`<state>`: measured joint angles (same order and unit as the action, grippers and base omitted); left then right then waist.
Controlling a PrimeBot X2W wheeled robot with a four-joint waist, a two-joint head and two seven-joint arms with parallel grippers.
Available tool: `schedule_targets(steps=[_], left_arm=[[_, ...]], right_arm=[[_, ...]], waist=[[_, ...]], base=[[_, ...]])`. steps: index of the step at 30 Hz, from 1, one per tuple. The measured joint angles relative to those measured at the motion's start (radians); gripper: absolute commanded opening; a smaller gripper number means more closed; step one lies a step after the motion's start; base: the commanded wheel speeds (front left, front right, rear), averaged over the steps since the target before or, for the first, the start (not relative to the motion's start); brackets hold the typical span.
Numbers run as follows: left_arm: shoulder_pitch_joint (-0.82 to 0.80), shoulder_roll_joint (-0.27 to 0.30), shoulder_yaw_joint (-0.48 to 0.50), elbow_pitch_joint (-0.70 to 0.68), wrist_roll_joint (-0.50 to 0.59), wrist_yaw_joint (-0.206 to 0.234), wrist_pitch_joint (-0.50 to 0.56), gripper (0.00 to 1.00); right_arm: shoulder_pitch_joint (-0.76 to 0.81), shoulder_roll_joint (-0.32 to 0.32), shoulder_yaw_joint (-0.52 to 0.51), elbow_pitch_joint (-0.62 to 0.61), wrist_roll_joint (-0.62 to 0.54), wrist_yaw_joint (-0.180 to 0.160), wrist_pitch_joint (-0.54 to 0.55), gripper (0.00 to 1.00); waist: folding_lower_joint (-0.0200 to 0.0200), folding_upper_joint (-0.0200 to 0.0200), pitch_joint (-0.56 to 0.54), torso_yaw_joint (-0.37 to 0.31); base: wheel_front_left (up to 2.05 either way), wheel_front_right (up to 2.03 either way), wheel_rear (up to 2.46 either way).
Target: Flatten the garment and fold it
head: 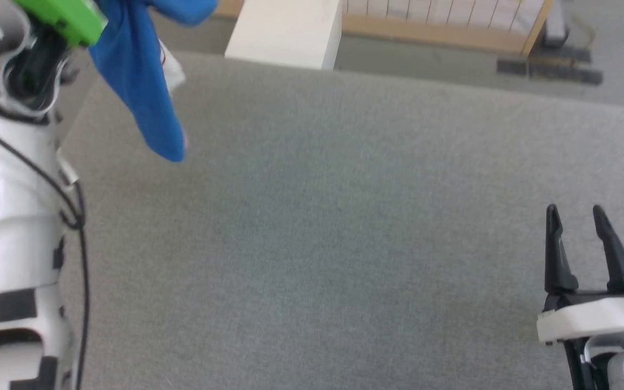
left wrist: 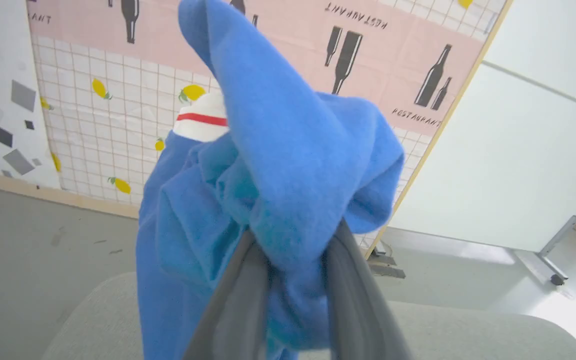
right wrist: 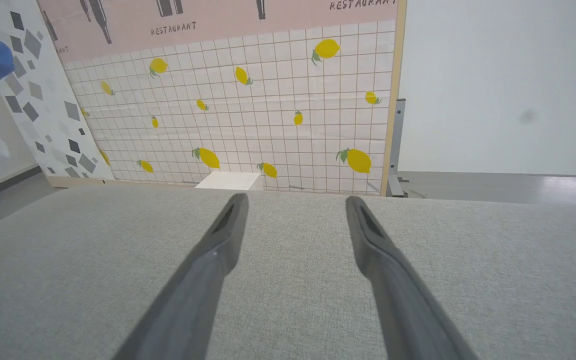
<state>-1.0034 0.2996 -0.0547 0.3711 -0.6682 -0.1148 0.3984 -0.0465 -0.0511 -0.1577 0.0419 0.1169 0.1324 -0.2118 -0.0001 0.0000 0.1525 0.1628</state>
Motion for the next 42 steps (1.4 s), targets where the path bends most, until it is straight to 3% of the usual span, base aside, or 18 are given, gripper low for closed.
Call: schedule_targets(steps=[9, 18, 28, 34, 42], left_arm=[[-0.098, -0.115, -0.084, -0.088, -0.028, 0.000, 0.015, 0.00], [-0.066, -0.228, -0.248, -0.193, -0.063, -0.003, 0.026, 0.00], [0.173, -0.249, -0.471, -0.320, -0.166, 0.122, -0.023, 0.00], [0.330, -0.251, -0.550, -0.160, -0.152, 0.178, -0.136, 0.00], [0.361, -0.230, -0.596, 0.242, -0.054, 0.214, -0.219, 0.00]], right_arm=[[0.027, 0.001, -0.003, 0.037, 0.035, 0.000, -0.019, 1.00], [0.027, 0.000, -0.010, 0.050, 0.045, 0.000, -0.033, 1.00], [0.025, 0.000, -0.005, 0.055, 0.058, 0.000, -0.036, 1.00], [0.011, 0.000, 0.005, 0.061, 0.062, 0.000, -0.037, 1.00], [-0.036, 0.000, 0.040, 0.073, 0.065, 0.000, -0.044, 1.00]], waist=[[0.0000, 0.0000, -0.099, -0.039], [0.0000, 0.0000, -0.122, -0.124], [0.0000, 0.0000, -0.092, -0.216], [0.0000, 0.0000, -0.056, -0.257], [0.0000, 0.0000, -0.003, -0.319]], base=[[0.00, 0.00, 0.00], [0.00, 0.00, 0.00], [0.00, 0.00, 0.00], [0.00, 0.00, 0.00], [0.00, 0.00, 0.00]])
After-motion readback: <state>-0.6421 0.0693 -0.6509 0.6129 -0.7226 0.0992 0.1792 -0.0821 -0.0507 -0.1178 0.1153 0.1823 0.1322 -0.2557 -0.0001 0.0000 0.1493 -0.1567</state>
